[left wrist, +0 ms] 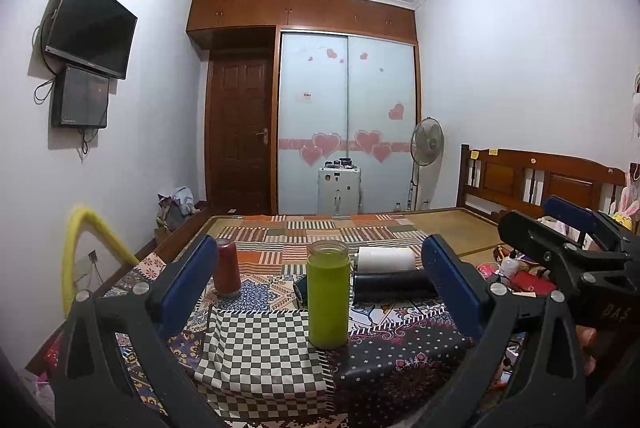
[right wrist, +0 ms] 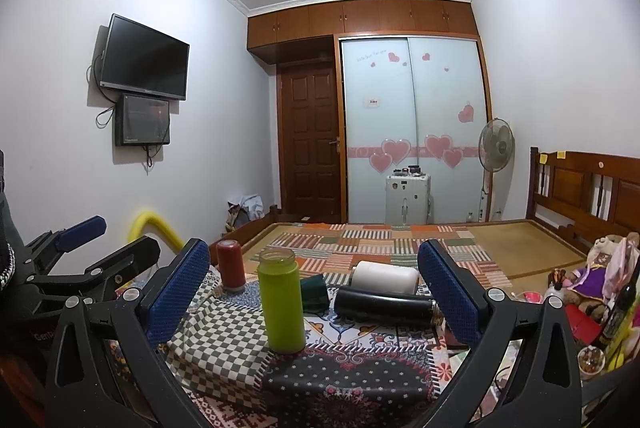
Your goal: Flip cup upright
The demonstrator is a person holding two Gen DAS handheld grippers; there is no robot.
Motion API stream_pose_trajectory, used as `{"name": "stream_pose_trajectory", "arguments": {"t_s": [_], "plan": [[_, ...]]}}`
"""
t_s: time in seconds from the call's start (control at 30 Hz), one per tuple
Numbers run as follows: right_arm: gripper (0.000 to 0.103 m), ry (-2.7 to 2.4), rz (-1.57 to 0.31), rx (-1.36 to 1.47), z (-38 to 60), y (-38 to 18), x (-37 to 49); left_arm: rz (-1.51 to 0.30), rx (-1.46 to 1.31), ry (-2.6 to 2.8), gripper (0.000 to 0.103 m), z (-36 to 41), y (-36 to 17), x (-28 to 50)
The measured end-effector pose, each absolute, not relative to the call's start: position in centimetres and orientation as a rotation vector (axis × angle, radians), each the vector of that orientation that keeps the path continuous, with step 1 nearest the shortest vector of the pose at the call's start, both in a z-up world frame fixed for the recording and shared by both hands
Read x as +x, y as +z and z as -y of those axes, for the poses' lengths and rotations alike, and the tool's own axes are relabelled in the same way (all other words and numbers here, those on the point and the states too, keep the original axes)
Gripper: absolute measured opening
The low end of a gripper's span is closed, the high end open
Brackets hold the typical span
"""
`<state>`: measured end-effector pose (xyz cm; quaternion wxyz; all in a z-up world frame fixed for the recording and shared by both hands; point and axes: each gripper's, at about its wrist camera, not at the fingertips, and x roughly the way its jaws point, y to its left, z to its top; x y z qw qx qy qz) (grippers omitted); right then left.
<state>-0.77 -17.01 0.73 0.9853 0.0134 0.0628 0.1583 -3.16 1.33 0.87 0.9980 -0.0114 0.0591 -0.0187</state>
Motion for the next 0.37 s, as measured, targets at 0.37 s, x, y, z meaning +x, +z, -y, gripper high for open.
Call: {"name": "stream_pose_trajectory", "arguments": {"t_s": [0.37], "plan": [[0.103,0.322,-0.130,0.031,17.20,0.78,-0.83,-0.139,-0.037,-0.054,0.103,-1.44,0.53,-2.62]]}}
